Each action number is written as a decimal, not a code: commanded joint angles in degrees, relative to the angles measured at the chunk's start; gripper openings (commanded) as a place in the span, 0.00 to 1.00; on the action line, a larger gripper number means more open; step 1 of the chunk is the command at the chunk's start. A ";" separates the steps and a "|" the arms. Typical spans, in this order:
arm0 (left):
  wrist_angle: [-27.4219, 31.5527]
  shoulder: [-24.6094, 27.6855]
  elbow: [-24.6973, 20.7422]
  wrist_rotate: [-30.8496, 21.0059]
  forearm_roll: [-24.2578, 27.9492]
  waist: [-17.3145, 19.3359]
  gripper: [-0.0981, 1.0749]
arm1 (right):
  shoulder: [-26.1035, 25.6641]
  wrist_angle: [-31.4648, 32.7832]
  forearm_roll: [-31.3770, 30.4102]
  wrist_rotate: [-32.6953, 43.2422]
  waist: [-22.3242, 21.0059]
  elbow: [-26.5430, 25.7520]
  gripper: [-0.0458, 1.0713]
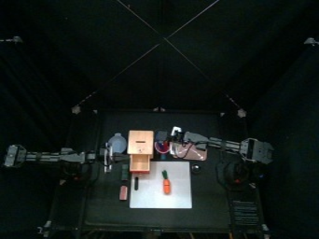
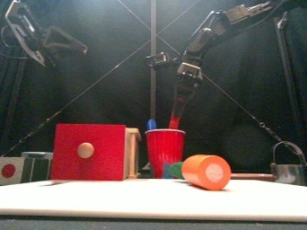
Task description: Cut carrot
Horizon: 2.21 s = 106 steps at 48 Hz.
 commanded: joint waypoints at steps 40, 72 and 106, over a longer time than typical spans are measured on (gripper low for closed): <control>-0.53 0.09 -0.79 -0.09 -0.09 1.32 0.18 | -16.88 5.80 1.85 1.14 0.09 -0.62 0.42; -1.23 6.94 -4.13 0.18 1.49 -0.09 0.21 | -36.91 -38.94 8.70 0.97 10.81 32.52 0.35; -15.12 35.07 -14.06 0.26 2.37 -7.03 0.76 | -32.61 -53.35 8.96 0.97 18.63 36.65 0.35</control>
